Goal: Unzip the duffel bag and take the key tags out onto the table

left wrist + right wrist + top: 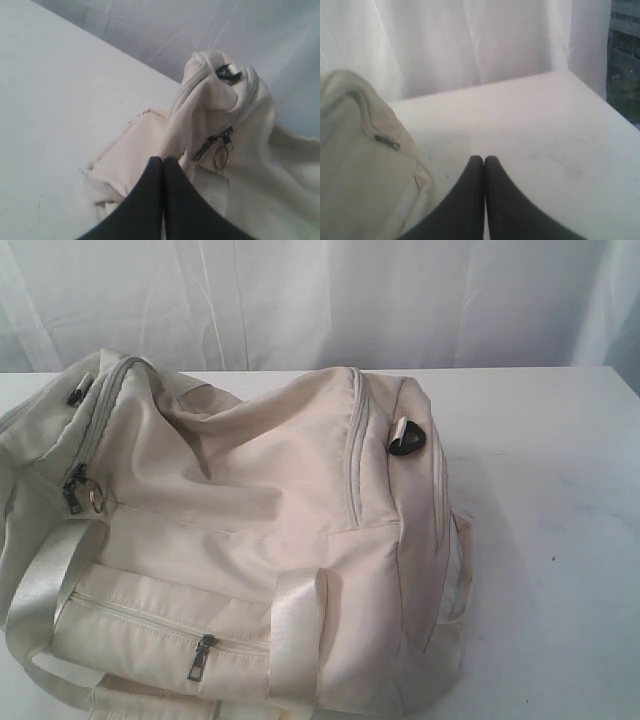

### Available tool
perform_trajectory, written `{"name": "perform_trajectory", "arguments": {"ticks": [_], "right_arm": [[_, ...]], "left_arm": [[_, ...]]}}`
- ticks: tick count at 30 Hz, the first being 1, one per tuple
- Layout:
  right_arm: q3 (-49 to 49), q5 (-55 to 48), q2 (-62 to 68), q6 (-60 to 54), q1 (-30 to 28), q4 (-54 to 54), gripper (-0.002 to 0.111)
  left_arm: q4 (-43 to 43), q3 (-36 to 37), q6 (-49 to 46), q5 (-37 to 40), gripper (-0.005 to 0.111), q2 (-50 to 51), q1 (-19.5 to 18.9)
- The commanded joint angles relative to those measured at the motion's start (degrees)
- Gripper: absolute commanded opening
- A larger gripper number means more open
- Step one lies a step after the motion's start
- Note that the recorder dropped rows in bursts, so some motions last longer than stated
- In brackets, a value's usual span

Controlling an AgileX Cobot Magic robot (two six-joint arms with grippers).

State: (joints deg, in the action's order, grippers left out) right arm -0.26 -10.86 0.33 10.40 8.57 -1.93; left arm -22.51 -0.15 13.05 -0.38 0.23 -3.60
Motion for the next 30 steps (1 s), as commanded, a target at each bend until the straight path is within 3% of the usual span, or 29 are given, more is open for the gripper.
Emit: {"name": "perform_trajectory", "arguments": {"ticks": [1,3,4,7,8,11,14,15,16,18,20,22,27,30], "right_arm": [[0.26,13.45,-0.33,1.36,0.05,1.04,0.000],[0.26,22.21,-0.33,3.05,0.05,1.93,0.000],[0.26,27.97,-0.33,9.06,0.05,5.46,0.000],[-3.25,27.08,-0.33,12.56,0.05,12.61,0.000],[-6.04,25.29,-0.33,12.56,0.05,11.49,0.000],[-13.67,14.53,1.94,12.56,0.05,2.73,0.000],[-22.67,2.77,13.02,8.68,0.05,2.44,0.000],[-25.91,-0.55,17.71,5.80,0.37,3.53,0.000],[-28.23,-2.68,20.26,2.88,1.05,5.21,0.000],[-33.19,-9.53,28.02,-13.52,3.72,14.66,0.000],[-36.63,-15.75,34.33,-32.80,6.55,27.27,0.000],[-37.95,-19.12,39.47,-42.79,8.34,36.09,0.000],[-38.54,-19.32,50.79,-46.55,9.88,50.03,0.000],[-38.54,-19.22,55.64,-45.97,9.88,52.45,0.000]], "left_arm": [[-0.92,0.15,0.63,-4.81,0.000,-0.23,-0.07],[-0.55,0.15,0.63,-6.43,0.000,-0.23,-0.07],[-0.55,0.15,0.63,-7.77,0.000,-0.23,-0.07],[4.51,-3.80,0.63,-9.54,0.000,-0.23,-0.07],[11.87,-7.25,0.22,-9.66,0.000,-0.23,-0.07],[19.15,-13.34,0.22,-7.01,0.000,5.43,-0.07],[28.83,-19.44,-1.30,-12.42,0.000,22.11,-0.07],[38.64,-21.80,-1.82,-13.39,0.000,27.31,-0.07],[41.98,-23.58,-1.68,-13.50,0.000,30.68,1.00],[43.13,-27.91,-1.20,-13.53,0.000,38.17,4.02],[45.95,-31.14,-1.20,-14.21,0.009,45.83,4.94],[46.66,-32.87,-0.23,-13.69,0.021,50.95,4.94],[46.66,-33.36,7.22,-12.90,0.052,56.51,4.94],[46.52,-33.36,13.25,-13.13,0.063,56.80,4.94]]}}
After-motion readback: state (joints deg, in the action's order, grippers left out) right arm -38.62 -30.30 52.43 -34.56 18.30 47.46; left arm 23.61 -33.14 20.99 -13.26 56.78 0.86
